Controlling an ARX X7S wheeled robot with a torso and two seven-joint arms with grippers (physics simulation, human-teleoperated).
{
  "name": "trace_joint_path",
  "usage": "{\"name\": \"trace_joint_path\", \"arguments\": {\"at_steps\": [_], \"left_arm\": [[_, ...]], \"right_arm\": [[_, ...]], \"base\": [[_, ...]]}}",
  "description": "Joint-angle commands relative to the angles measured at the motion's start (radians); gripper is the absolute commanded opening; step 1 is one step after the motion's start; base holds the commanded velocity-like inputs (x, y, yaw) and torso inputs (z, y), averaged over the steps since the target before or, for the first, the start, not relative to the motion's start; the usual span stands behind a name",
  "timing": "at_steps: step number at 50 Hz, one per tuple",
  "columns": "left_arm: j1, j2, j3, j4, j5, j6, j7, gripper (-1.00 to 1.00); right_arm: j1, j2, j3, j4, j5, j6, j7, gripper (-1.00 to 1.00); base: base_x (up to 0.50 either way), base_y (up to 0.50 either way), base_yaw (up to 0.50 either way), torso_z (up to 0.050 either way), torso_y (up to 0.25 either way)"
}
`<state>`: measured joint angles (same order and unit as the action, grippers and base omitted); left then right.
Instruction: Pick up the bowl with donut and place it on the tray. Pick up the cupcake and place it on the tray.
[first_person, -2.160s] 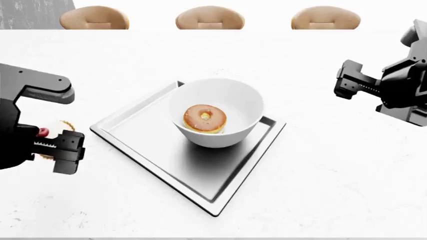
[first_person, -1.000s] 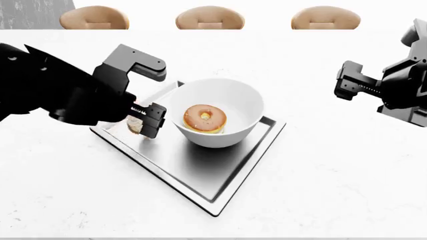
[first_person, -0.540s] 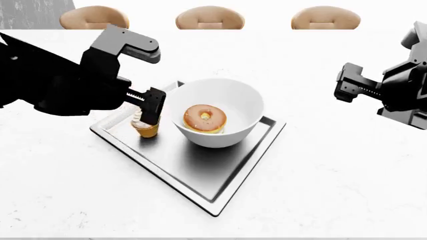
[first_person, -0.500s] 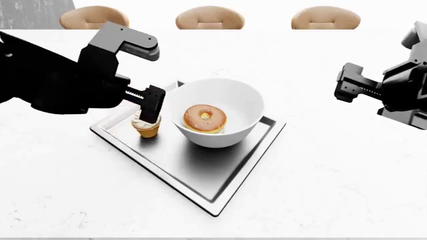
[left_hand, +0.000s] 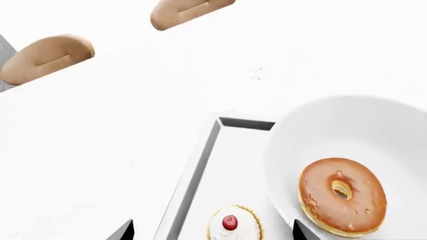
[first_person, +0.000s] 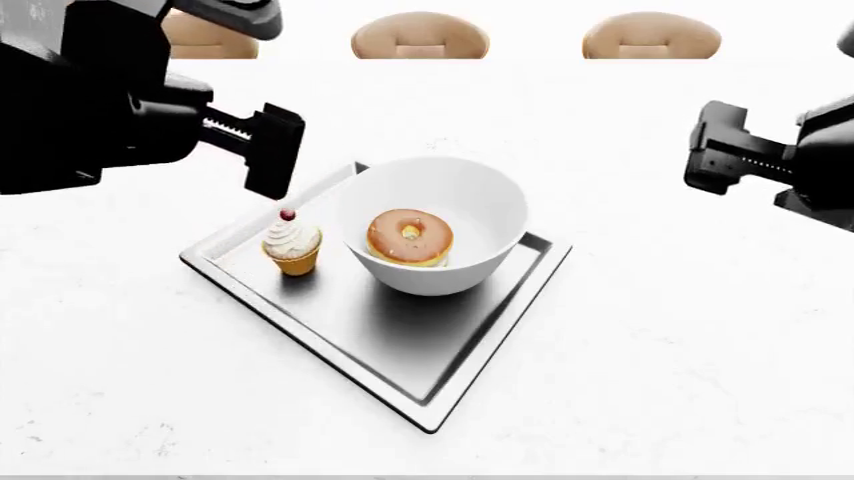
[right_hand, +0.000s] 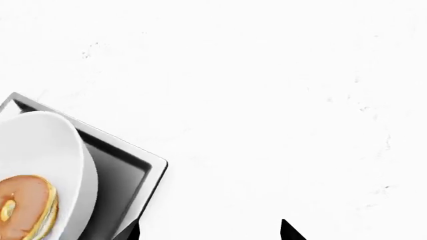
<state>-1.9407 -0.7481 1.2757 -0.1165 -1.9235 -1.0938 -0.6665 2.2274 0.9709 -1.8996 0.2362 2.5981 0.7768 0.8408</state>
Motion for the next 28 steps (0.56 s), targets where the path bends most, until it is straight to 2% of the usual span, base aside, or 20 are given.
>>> {"name": "trace_joint_path", "arguments": {"at_steps": [1, 10, 17, 22, 28], "left_arm": [[-0.067, -0.108, -0.031, 0.158, -0.165, -0.007, -0.205, 1.0], [-0.101, -0.208, -0.072, 0.353, -0.272, 0.059, -0.367, 1.0], [-0.157, -0.259, -0.107, 0.495, -0.378, 0.093, -0.464, 1.0], [-0.176, -0.314, -0.137, 0.599, -0.399, 0.128, -0.521, 1.0], [-0.17, -0.382, -0.184, 0.742, -0.379, 0.189, -0.562, 1.0]], "right_arm": [[0.115, 0.159, 0.11, -0.304, -0.012, 0.014, 0.125, 1.0], [0.099, 0.3, 0.272, -0.541, -0.023, -0.003, 0.201, 1.0], [0.096, 0.363, 0.362, -0.685, -0.064, -0.009, 0.225, 1.0], [0.1, 0.421, 0.448, -0.824, -0.078, -0.041, 0.235, 1.0], [0.075, 0.493, 0.512, -0.975, -0.131, -0.106, 0.174, 1.0]], "base": [[0.0, 0.0, 0.0, 0.0, 0.0], [0.0, 0.0, 0.0, 0.0, 0.0], [0.0, 0.0, 0.0, 0.0, 0.0], [0.0, 0.0, 0.0, 0.0, 0.0], [0.0, 0.0, 0.0, 0.0, 0.0]]}}
